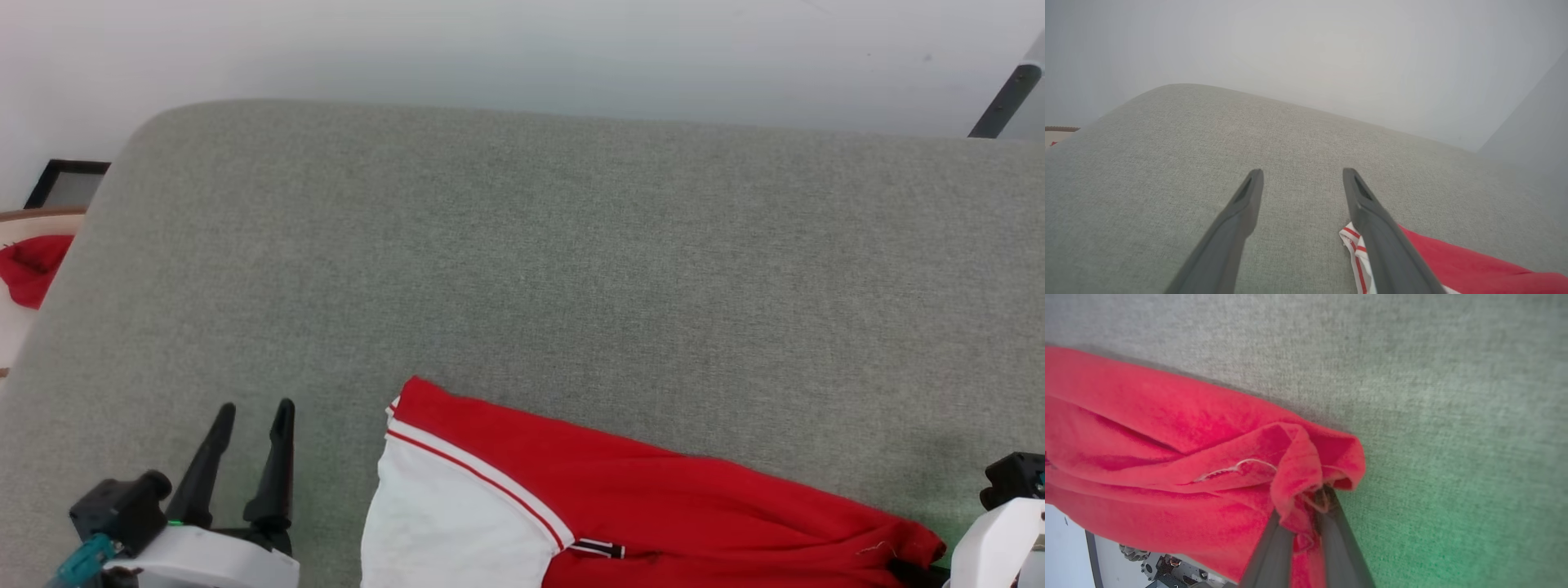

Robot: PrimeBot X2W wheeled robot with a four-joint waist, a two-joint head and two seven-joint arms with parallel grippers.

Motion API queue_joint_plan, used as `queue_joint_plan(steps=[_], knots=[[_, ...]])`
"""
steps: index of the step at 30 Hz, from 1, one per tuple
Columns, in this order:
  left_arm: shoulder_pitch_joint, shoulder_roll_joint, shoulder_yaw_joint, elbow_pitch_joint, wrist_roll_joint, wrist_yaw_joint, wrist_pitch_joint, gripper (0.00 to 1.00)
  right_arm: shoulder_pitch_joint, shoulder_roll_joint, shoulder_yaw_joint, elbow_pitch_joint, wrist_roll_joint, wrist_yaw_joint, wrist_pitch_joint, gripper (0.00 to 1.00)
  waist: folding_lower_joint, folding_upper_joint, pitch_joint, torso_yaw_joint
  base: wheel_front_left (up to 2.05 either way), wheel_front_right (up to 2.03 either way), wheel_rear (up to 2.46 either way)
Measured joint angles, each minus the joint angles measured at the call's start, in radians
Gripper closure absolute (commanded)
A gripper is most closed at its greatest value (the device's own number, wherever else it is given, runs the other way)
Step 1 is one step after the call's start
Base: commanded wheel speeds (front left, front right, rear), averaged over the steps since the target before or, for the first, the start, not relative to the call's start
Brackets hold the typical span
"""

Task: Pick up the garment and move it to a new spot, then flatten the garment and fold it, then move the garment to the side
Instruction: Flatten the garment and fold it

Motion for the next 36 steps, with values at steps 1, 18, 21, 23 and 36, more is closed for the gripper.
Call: queue_joint_plan(steps=[1, 18, 21, 23, 36], knots=[[0.005, -0.003, 0.003, 0.0, 0.002, -0.003, 0.0, 0.0, -0.001, 0.0, -0.003, -0.001, 0.0, 0.0, 0.0, 1.0, 0.0, 0.0, -0.002, -0.002, 0.0, 0.0, 0.0], [0.06, -0.033, 0.04, 0.015, 0.039, -0.023, 0.0, 0.0, -0.047, -0.11, -0.115, 0.06, -0.032, -0.001, 0.002, 1.0, 0.0, 0.0, -0.071, -0.039, 0.0, 0.0, 0.0], [0.072, -0.033, 0.043, 0.017, 0.04, -0.024, 0.0, 0.0, -0.047, -0.128, -0.127, 0.069, -0.036, -0.001, -0.002, 1.0, 0.0, 0.0, -0.082, -0.045, 0.0, 0.0, 0.0], [0.077, -0.033, 0.045, 0.019, 0.04, -0.027, 0.0, 0.0, -0.047, -0.129, -0.127, 0.066, -0.035, -0.001, 0.001, 1.0, 0.0, 0.0, -0.09, -0.049, 0.0, 0.0, 0.0], [0.112, -0.026, 0.048, 0.028, 0.033, -0.027, 0.006, 0.0, 0.0, -0.027, -0.037, -0.225, 0.122, -0.001, 0.109, 1.0, 0.0, 0.0, -0.146, -0.07, 0.0, 0.0, 0.0]])
